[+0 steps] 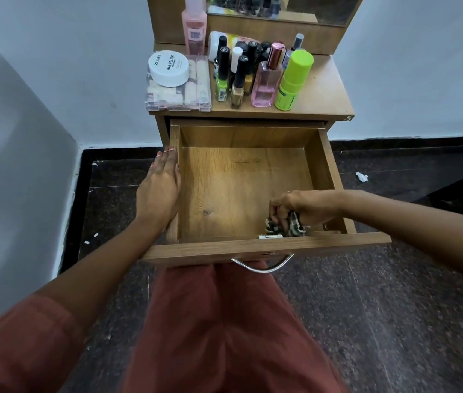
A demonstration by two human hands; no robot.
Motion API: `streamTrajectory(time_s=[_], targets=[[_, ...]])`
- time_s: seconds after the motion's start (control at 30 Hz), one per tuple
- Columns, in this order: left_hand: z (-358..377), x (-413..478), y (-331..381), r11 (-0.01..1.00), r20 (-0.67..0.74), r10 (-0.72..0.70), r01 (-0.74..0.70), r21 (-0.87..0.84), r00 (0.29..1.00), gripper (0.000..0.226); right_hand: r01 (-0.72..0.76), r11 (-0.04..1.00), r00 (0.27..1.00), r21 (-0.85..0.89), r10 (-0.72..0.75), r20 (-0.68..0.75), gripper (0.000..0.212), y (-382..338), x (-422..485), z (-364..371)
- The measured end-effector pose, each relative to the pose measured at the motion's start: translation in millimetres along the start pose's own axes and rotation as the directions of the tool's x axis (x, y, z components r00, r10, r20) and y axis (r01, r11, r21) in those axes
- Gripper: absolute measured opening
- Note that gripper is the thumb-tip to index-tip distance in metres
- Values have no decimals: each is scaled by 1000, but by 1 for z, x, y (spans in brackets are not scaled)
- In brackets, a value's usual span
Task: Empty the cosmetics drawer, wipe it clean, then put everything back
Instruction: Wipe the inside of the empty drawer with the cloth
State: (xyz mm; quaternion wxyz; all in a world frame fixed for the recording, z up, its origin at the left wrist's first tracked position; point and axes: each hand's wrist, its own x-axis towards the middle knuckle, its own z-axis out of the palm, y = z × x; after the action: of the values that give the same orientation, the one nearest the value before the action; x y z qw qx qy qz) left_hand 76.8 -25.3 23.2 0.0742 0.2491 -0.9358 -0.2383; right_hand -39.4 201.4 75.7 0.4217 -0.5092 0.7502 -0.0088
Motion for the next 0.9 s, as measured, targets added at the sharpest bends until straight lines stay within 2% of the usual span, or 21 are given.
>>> streamTrajectory(time_s=[0.07,0.13,0.2,0.27,0.37,0.43,0.5,0.57,0.63,0.7,0.8,0.9], targets=[[0,0,0,1000,-2,2,-2,-3,1000,43,-39,980,991,-194,63,120,16,8,-12,-5],[1,0,-1,1000,-3,3,-3,-1,1000,43,-72,896,955,-439,189,230,21,15,-25,-8],[1,-1,-1,1000,-1,4,-4,-2,1000,43,-45,808,921,-588,262,289,30,16,-32,-8],[1,-1,-1,1000,-2,3,-3,-7,1000,43,20,695,909,-719,286,302,36,12,-31,-3],[2,-1,-2,1000,-2,5,-5,-12,1000,43,103,527,934,-844,241,265,37,8,-29,2],[1,0,-3,1000,0,4,-4,-19,1000,43,77,480,953,-874,221,205,36,11,-32,-2],[1,-1,-2,1000,4,0,0,-20,1000,43,87,488,955,-869,206,211,37,14,-36,-3],[1,-2,-2,1000,3,4,-4,-12,1000,43,136,505,937,-852,215,276,37,12,-37,2],[0,-2,-1,1000,-1,6,-7,-14,1000,43,139,546,933,-826,206,293,36,12,-37,7],[0,-2,-2,1000,0,10,-10,-13,1000,43,81,645,936,-760,213,281,34,13,-36,7],[0,-2,-2,1000,0,1,-1,-25,1000,42,-68,873,963,-483,184,197,34,19,-36,-3],[0,-1,-3,1000,4,-3,3,-24,1000,42,-181,960,966,-211,214,143,45,21,-41,-14]])
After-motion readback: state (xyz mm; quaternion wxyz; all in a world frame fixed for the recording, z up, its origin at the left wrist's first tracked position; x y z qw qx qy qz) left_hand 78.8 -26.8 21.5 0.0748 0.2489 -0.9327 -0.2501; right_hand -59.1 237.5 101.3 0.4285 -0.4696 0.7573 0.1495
